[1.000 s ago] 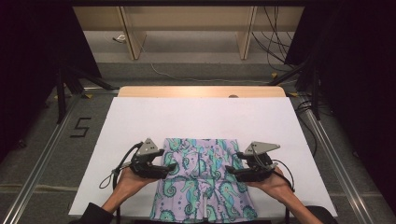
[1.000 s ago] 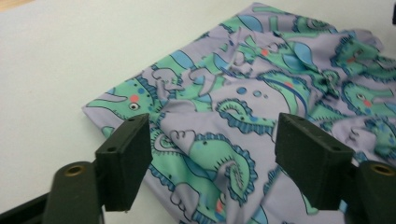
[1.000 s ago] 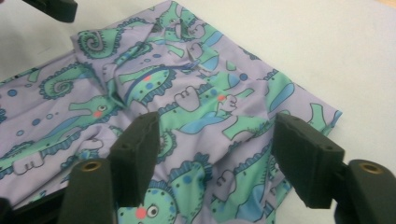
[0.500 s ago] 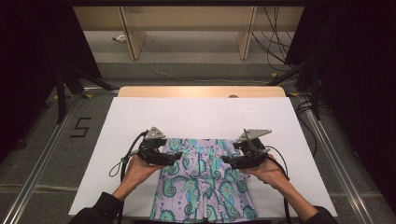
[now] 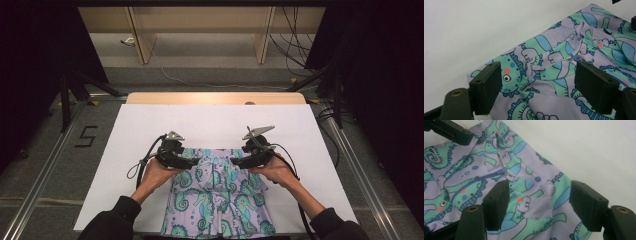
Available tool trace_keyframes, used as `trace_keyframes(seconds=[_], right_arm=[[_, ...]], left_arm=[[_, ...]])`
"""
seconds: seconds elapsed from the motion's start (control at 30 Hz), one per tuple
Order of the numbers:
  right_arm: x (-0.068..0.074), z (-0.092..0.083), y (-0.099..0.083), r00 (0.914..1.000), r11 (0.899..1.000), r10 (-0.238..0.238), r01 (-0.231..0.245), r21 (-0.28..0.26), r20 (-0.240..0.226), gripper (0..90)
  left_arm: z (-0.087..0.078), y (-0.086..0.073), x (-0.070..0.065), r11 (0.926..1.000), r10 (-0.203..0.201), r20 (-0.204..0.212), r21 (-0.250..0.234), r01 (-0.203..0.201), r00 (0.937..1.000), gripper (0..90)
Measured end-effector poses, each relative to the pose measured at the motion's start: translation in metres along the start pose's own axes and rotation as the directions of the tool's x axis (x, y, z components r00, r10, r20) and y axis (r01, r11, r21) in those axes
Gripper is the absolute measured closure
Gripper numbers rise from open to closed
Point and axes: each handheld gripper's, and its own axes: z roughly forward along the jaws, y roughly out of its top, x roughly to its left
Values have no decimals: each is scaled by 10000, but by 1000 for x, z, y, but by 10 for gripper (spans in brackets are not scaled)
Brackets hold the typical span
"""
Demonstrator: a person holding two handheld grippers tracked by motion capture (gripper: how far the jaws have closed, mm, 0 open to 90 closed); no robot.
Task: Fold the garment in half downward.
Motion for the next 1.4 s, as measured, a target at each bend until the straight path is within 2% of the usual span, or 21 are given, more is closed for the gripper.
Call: trace_keyframes(seconds=[0.27,0.37,0.7,0.83,1.0,1.27,1.4], right_arm=[[-6,11,5,9999,9994,112,-111,338,-36,347],[-8,15,6,9999,9991,161,-159,405,-58,372],[-13,30,8,10000,9956,65,-63,932,-19,462],[-13,35,9,9999,9932,118,-113,1155,-39,484],[-13,40,8,9999,9893,103,-101,1458,-7,516],[-14,44,6,10000,9836,-62,54,1804,36,659],[-14,46,6,9999,9814,-128,137,1914,-59,763]], left_arm=[[10,2,1,9989,-16,139,476,9,9999,280],[13,2,2,9982,-11,357,594,-10,9994,350],[24,1,0,9922,82,153,1243,-101,9998,512],[24,1,0,9927,85,135,1203,-100,9999,578],[24,0,-3,9908,404,56,1291,-407,9992,646],[25,-1,-4,9910,637,-363,1205,-589,9973,855],[26,-1,-5,9901,788,-329,1191,-744,9963,880]])
